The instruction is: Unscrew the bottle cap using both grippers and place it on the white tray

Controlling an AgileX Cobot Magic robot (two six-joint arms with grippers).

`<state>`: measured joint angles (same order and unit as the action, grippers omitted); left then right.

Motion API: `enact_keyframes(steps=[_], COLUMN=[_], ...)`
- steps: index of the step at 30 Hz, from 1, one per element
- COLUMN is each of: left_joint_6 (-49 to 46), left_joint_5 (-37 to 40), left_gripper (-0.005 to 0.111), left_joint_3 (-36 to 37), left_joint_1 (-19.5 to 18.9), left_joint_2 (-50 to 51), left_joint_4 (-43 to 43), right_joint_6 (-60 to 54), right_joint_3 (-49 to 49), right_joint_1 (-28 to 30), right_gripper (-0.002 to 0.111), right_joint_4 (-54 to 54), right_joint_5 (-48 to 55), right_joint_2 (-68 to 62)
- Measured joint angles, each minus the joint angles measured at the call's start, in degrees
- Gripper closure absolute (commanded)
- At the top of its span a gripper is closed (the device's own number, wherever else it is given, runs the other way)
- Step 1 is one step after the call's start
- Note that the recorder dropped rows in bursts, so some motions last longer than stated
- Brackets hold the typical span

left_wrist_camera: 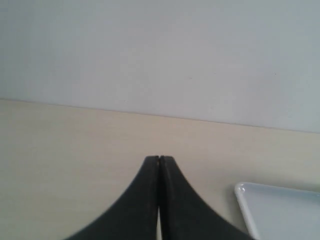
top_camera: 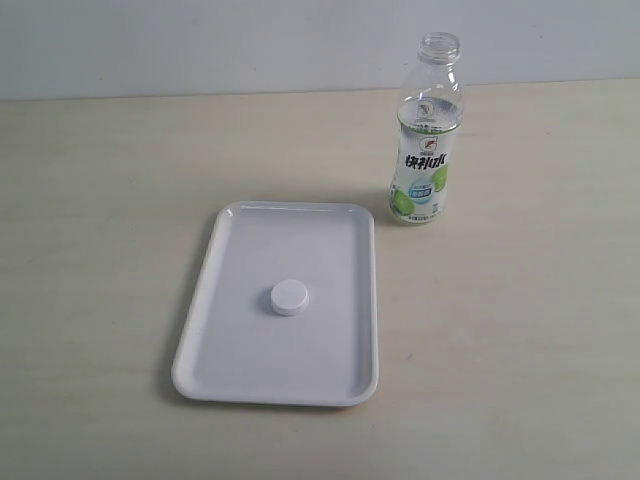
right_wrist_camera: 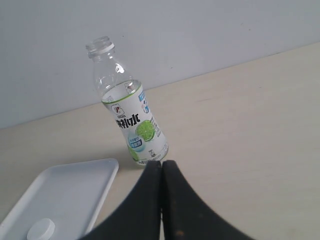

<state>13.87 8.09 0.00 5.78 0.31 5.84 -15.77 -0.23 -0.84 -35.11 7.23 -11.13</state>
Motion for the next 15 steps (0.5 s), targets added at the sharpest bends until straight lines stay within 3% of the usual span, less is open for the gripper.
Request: enact_keyframes(steps=[15], left_joint_6=[2.2], left_joint_5=[0.5], left_gripper=[0.107], left_joint_3=[0.0], left_joint_1=[0.0], left_joint_2=[0.0], left_joint_4=[0.5], right_joint_6=[0.0], right_joint_3=[0.0], right_joint_1=[0.0], right_gripper=[0.108], right_joint_4=[-0.1], right_joint_5=[0.0], right_joint_2=[0.0])
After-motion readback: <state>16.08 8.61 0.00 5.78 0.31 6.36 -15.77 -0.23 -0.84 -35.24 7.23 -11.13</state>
